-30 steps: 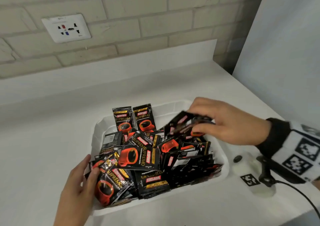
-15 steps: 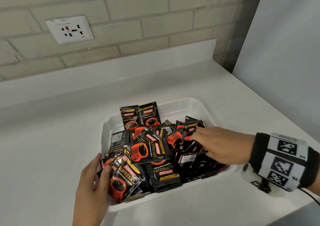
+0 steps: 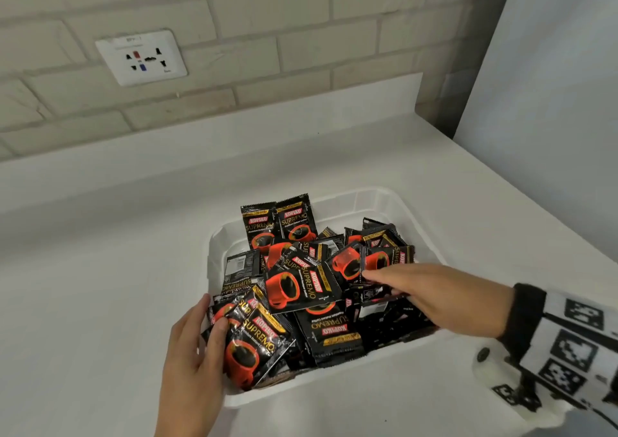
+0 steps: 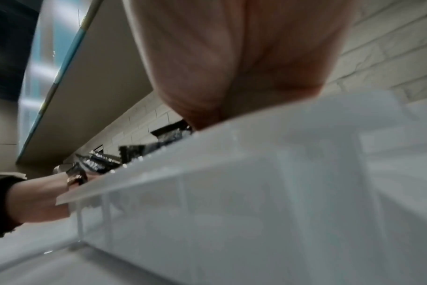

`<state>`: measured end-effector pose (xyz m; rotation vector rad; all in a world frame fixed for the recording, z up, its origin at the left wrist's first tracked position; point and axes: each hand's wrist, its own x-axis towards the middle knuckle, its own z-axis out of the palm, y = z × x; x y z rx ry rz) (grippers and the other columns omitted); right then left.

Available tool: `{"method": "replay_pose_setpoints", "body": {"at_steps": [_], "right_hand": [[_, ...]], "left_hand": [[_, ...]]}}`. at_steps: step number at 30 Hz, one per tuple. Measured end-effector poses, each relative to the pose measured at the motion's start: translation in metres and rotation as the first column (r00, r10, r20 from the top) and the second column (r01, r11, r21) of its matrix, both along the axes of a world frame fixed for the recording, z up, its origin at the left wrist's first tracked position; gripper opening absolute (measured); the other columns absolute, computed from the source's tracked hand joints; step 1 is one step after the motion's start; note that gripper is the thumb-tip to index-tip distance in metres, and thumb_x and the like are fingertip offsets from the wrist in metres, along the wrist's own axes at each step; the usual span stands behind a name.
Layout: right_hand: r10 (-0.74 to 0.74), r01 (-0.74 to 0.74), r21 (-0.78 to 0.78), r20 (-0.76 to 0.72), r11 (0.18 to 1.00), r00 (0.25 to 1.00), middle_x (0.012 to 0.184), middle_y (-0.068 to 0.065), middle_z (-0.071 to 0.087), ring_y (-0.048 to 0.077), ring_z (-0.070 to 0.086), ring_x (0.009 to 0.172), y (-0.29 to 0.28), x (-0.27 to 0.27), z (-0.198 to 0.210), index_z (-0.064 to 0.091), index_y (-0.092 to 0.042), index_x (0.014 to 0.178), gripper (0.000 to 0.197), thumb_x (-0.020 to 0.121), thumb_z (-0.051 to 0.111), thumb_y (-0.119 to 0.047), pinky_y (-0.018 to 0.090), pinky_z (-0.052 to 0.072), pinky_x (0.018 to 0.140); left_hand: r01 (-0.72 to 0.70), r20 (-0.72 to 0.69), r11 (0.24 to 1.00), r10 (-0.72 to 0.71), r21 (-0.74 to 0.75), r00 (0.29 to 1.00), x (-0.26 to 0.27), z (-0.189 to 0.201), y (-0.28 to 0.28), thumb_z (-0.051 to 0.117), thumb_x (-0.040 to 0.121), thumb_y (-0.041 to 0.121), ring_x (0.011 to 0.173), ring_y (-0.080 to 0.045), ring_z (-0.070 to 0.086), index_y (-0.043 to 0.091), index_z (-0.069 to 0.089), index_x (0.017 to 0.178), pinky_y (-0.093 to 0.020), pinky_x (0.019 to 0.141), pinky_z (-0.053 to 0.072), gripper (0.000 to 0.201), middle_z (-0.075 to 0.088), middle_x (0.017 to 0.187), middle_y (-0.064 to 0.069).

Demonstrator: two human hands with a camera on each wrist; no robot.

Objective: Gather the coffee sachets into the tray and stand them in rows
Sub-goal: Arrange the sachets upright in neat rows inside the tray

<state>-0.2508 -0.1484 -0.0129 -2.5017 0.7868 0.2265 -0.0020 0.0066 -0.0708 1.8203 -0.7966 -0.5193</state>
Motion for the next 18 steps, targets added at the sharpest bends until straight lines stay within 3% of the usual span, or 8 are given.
{"method": "replay_pose_setpoints", "body": {"at_steps": [2,6,7,10,13,14,16,18], "right_hand": [[-0.027,0.026,0.049,0.009,0.998,1.000,0.143,-0.013,0.036,-0.013,0.032,0.111,-0.003,0.001,-0.002,0.022,-0.032,0.144,0.057,0.097,0.029,-0.001,-0.006,0.021,0.090],[-0.028,0.032,0.192,-0.021,0.981,0.999,0.137,-0.006,0.048,0.007,0.047,0.119,-0.011,0.004,-0.004,0.032,-0.029,0.140,0.051,0.097,0.030,-0.003,0.023,0.037,0.103],[-0.013,0.018,0.206,-0.030,0.978,0.999,0.139,-0.006,0.045,0.008,0.045,0.123,-0.011,0.005,-0.002,0.031,-0.029,0.141,0.051,0.097,0.030,-0.004,0.022,0.035,0.105],[0.005,-0.002,0.209,-0.013,0.978,1.000,0.144,-0.012,0.036,-0.003,0.035,0.127,-0.015,0.002,0.005,0.027,-0.032,0.142,0.047,0.099,0.033,-0.014,0.014,0.026,0.107],[-0.015,0.007,0.172,0.050,0.985,0.999,0.132,-0.018,0.044,-0.018,0.042,0.106,-0.026,-0.009,0.021,0.038,-0.037,0.134,0.042,0.098,0.040,-0.017,0.004,0.031,0.094],[-0.040,0.026,0.167,0.082,0.986,0.996,0.129,-0.018,0.047,-0.018,0.045,0.104,-0.032,-0.013,0.028,0.042,-0.040,0.128,0.040,0.097,0.041,-0.015,0.004,0.034,0.092],[-0.105,0.084,0.149,0.139,0.985,0.985,0.121,-0.017,0.053,-0.020,0.046,0.100,-0.045,-0.018,0.044,0.045,-0.043,0.117,0.037,0.096,0.042,-0.013,0.002,0.035,0.087],[-0.158,0.146,0.088,0.160,0.985,0.974,0.118,-0.014,0.056,-0.014,0.050,0.097,-0.061,-0.015,0.056,0.051,-0.034,0.120,0.034,0.096,0.043,-0.012,0.001,0.036,0.083]], "left_hand": [[-0.008,0.012,1.000,0.008,-0.007,1.000,0.000,0.000,0.000,0.054,0.090,0.011,0.117,-0.030,0.048,0.024,0.052,0.126,-0.033,0.098,0.037,0.038,0.045,0.117,0.003],[0.006,0.032,1.000,-0.005,-0.019,0.999,-0.001,0.001,-0.002,0.056,0.089,0.011,0.114,-0.032,0.048,0.046,0.050,0.101,-0.036,0.094,0.040,0.038,0.049,0.116,0.001],[0.013,0.044,1.000,-0.012,-0.023,0.999,-0.001,0.002,-0.003,0.056,0.088,0.011,0.113,-0.029,0.050,0.053,0.050,0.097,-0.030,0.092,0.043,0.043,0.049,0.115,0.001],[0.025,0.092,0.999,-0.020,-0.048,0.996,0.001,0.006,-0.003,0.058,0.086,0.019,0.088,0.004,0.054,0.077,0.049,0.080,-0.002,0.066,0.044,0.058,0.048,0.113,0.003],[0.013,0.171,1.000,-0.009,-0.026,0.985,0.003,0.016,-0.001,0.052,0.066,0.078,0.084,0.001,0.055,0.082,0.041,0.085,0.002,0.060,0.042,0.022,0.046,0.115,0.004],[0.029,0.255,0.999,-0.025,-0.013,0.967,0.006,0.015,0.001,0.042,0.057,0.090,0.085,0.000,0.054,0.081,0.040,0.089,0.002,0.062,0.041,0.033,0.046,0.114,0.005],[0.059,0.417,0.998,-0.046,-0.018,0.908,0.010,0.019,0.005,0.034,0.058,0.093,0.088,0.007,0.052,0.079,0.040,0.095,0.004,0.067,0.038,0.040,0.048,0.115,0.005],[0.152,0.556,0.988,-0.109,-0.033,0.824,0.009,0.035,0.006,0.034,0.066,0.088,0.091,0.013,0.048,0.075,0.040,0.104,0.001,0.071,0.037,0.041,0.051,0.118,0.013]]}}
